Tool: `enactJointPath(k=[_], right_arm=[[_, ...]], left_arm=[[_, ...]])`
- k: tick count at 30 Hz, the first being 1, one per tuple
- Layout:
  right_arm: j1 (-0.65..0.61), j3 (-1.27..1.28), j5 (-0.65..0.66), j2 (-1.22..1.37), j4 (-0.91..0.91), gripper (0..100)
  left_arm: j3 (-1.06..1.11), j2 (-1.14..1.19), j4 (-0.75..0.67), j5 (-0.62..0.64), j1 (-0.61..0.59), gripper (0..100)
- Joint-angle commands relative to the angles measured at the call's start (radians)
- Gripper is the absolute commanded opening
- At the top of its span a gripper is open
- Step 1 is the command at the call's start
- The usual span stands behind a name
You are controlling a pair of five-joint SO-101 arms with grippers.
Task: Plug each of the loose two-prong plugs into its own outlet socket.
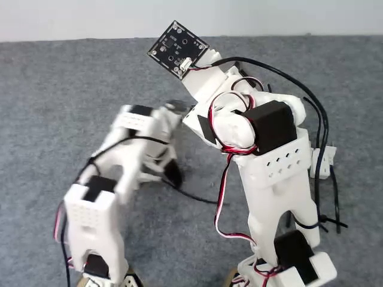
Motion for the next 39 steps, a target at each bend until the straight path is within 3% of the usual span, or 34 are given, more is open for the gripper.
enactJointPath(k=[1,8,15,21,25,28,34,39], right_arm=[[0.001,-0.005,-0.008,-0.039,0.042,40.1],[-0.005,-0.005,-0.008,-0.039,0.042,40.1],[0.001,0.002,-0.008,-0.039,0.042,40.1],[-0.007,0.055,-0.008,-0.041,0.042,40.1],[-0.007,0.061,-0.009,-0.041,0.042,40.1],[-0.007,0.064,-0.009,-0.051,0.042,40.1],[-0.005,0.071,-0.009,-0.105,0.041,40.1],[-0.001,0.072,-0.040,-0.116,0.042,40.1]], left_arm=[[0.001,-0.008,0.032,0.008,-0.290,39],[-0.004,-0.015,0.048,-0.048,-0.783,39],[-0.047,-0.009,0.069,-0.272,-1.197,39],[-0.143,-0.008,0.068,-0.354,-1.352,39],[-0.154,-0.009,0.068,-0.351,-1.320,39],[-0.157,-0.017,0.063,-0.299,-1.212,39],[-0.338,-0.017,0.107,-0.107,-0.878,39],[-0.628,-0.017,0.269,0.086,-0.552,39]])
